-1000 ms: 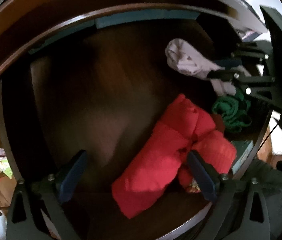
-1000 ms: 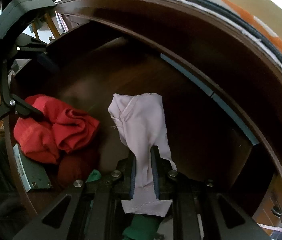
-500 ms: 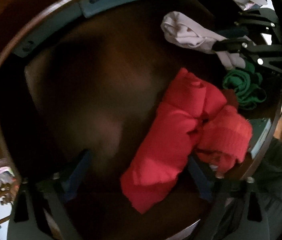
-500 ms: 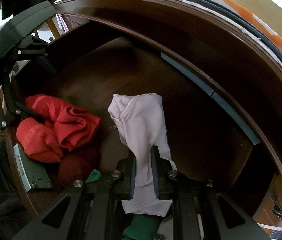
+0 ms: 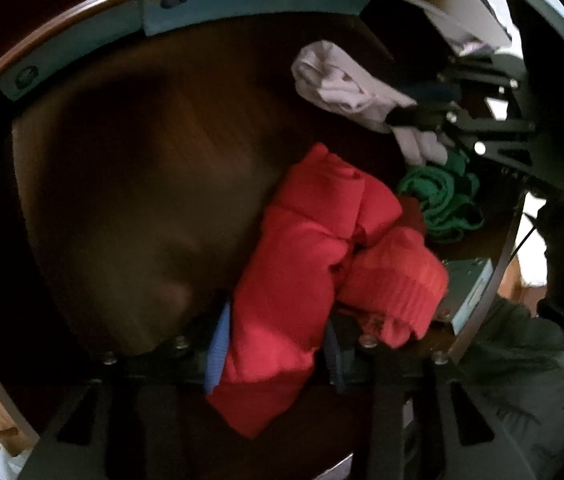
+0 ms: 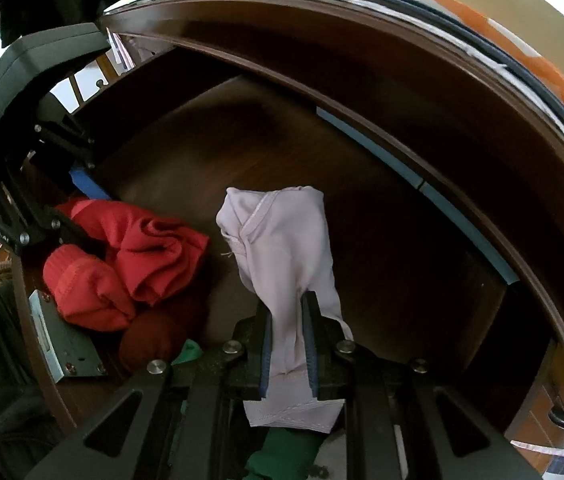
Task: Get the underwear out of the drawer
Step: 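Grasp the red garment with the left tool while the right tool grasps pale pink underwear, then lift the red garment with the left tool while the right tool lifts the pale pink underwear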
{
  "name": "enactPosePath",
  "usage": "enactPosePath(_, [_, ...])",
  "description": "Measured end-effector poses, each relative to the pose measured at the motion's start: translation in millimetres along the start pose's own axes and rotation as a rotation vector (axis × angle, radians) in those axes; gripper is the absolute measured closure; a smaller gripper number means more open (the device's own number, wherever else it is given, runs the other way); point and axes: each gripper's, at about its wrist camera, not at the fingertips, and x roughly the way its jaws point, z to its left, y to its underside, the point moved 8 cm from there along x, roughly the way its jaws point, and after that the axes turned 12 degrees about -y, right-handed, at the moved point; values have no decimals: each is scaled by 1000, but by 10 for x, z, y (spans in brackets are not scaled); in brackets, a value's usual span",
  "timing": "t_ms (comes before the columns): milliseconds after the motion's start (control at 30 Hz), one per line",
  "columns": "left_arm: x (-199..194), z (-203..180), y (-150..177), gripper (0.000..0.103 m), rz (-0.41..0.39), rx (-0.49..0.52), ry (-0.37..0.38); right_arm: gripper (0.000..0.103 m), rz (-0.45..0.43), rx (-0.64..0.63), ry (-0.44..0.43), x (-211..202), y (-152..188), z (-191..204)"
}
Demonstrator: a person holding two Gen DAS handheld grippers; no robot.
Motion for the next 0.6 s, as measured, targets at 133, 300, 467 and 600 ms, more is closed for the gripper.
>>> enactPosePath(133, [-146, 69, 94, 64, -60, -52, 18, 87, -15, 0, 6, -34, -2, -9])
enactPosePath(300, [-349, 207, 135, 65, -140, -110, 37, 87, -34, 13, 2, -81, 11, -16])
enactPosePath(467, [-642, 445, 159, 66, -231, -166, 38, 87, -70, 22, -2, -166, 27, -5])
enactPosePath(600, [-864, 463, 63, 66, -302, -191, -2, 87, -110, 30, 1, -251, 46, 25])
